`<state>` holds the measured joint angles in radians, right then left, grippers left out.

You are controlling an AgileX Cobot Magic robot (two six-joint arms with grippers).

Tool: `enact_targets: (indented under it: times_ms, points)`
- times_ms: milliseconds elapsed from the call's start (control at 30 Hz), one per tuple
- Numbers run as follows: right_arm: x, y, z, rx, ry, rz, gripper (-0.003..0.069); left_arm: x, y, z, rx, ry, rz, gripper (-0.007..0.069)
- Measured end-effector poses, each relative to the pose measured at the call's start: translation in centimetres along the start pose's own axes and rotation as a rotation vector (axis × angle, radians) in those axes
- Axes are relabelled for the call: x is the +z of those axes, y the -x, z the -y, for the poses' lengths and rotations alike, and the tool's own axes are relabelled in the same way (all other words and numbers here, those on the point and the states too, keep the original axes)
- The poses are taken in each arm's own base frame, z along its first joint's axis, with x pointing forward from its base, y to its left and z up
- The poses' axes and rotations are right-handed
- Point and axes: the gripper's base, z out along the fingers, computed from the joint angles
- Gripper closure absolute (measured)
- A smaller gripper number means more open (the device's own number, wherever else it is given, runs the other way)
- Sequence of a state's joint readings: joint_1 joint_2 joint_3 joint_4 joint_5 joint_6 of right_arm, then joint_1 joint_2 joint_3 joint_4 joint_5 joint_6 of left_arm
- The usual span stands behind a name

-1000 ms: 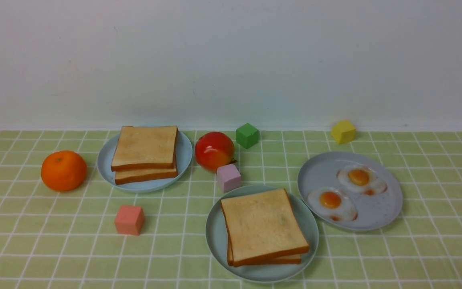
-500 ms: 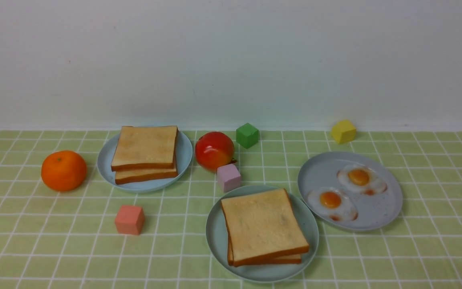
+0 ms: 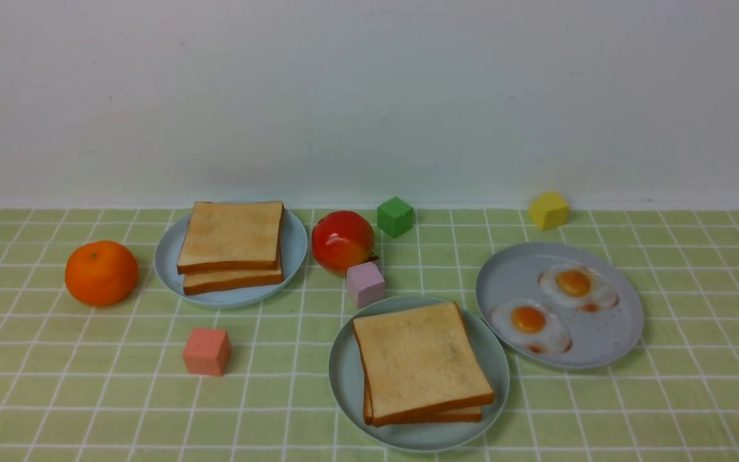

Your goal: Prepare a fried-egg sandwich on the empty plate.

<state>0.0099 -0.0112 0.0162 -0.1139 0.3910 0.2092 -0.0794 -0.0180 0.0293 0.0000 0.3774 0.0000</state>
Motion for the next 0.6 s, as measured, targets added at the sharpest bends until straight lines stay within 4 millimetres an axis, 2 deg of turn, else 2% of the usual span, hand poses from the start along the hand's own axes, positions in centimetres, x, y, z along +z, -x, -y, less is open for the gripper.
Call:
enact_targets:
  times_ms: [600]
  points:
    - [0.00, 0.00, 0.00, -0.001, 0.000, 0.000, 0.0452, 0.00, 0.00, 0.00, 0.000, 0.000, 0.000, 0.0578]
